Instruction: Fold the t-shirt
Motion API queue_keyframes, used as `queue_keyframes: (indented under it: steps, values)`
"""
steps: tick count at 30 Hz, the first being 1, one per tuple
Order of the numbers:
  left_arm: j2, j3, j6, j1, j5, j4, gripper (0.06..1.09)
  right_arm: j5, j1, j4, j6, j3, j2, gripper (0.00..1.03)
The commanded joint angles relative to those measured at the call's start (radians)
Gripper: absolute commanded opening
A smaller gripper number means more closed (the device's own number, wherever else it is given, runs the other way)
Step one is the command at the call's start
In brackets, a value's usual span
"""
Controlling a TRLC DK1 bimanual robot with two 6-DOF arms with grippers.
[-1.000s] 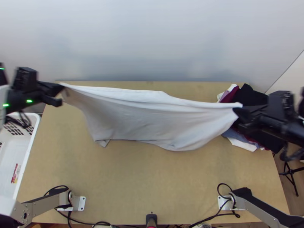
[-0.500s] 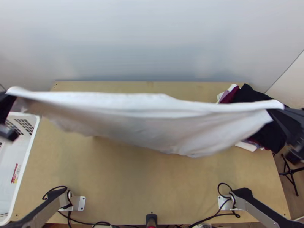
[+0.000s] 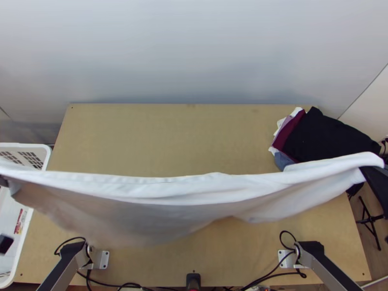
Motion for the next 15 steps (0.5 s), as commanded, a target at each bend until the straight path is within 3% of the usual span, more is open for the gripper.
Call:
queue_keyframes:
  steps: [1, 9, 11, 13, 15]
  values:
    - [0.004, -0.239, 0.018, -0.010, 0.000, 0.162, 0.10, -0.020, -0.036, 0.023, -0.047, -0.087, 0.072, 0.03]
    - [0.168, -0.653, 0.030, -0.016, -0.003, 0.599, 0.10, 0.086, -0.039, 0.243, -0.227, -0.427, 0.320, 0.03]
    - [0.246, -0.712, 0.050, -0.085, -0.071, 0.683, 0.10, 0.123, -0.038, 0.263, -0.316, -0.470, 0.426, 0.03]
    - [0.317, -0.802, 0.102, -0.131, -0.163, 0.798, 0.10, 0.136, -0.025, 0.290, -0.343, -0.470, 0.541, 0.03]
    - [0.395, -0.886, 0.134, -0.148, -0.200, 0.932, 0.10, 0.138, -0.022, 0.335, -0.371, -0.447, 0.661, 0.03]
